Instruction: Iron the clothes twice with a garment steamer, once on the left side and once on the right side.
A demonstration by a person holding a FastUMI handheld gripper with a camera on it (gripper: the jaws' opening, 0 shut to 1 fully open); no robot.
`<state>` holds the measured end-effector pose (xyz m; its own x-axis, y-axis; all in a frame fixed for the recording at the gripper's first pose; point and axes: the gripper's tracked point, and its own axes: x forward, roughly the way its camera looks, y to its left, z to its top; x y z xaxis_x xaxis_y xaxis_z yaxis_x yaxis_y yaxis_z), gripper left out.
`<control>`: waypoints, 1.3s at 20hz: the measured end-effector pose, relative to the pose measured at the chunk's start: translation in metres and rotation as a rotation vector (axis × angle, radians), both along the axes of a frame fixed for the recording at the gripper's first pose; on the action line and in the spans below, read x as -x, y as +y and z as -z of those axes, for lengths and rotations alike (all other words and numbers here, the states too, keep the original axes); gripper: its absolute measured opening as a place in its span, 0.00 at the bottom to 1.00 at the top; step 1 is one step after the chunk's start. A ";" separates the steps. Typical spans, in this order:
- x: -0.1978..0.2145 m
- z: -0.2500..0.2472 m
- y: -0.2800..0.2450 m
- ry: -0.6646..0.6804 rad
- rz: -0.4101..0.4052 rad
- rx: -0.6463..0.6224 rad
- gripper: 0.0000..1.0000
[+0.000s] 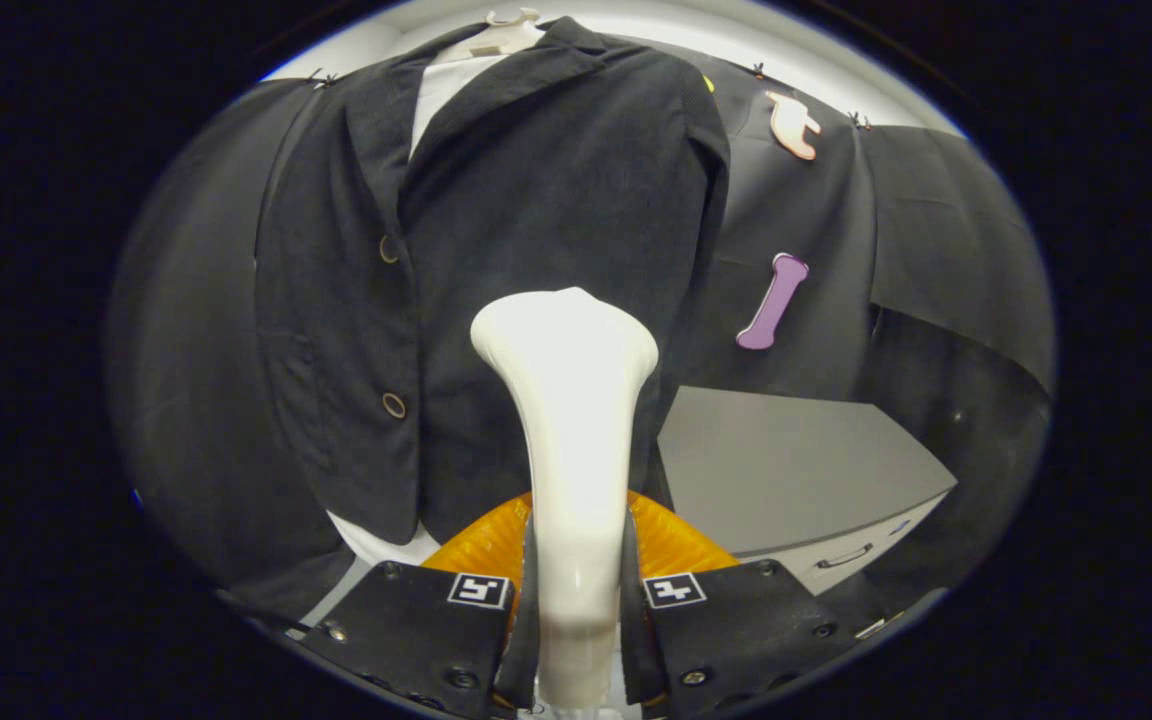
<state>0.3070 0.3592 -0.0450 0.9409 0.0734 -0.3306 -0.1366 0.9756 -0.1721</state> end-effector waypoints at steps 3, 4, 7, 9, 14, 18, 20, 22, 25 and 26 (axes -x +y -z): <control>0.003 0.018 0.000 0.023 0.003 0.004 0.36; 0.003 0.024 0.002 0.028 0.002 0.006 0.36; 0.006 0.043 0.005 0.050 -0.002 0.019 0.36; 0.008 0.057 0.005 0.072 0.001 0.021 0.36; 0.006 0.093 0.000 0.123 0.016 0.033 0.36; 0.009 0.127 -0.006 0.167 0.027 0.048 0.36; 0.010 0.143 -0.009 0.183 0.035 0.058 0.36; 0.011 0.157 -0.010 0.200 0.038 0.066 0.36; 0.013 0.170 -0.010 0.226 0.036 0.069 0.36; 0.012 0.174 -0.012 0.234 0.038 0.067 0.36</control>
<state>0.2949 0.3472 -0.2189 0.8396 0.0104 -0.5431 -0.1443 0.9682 -0.2046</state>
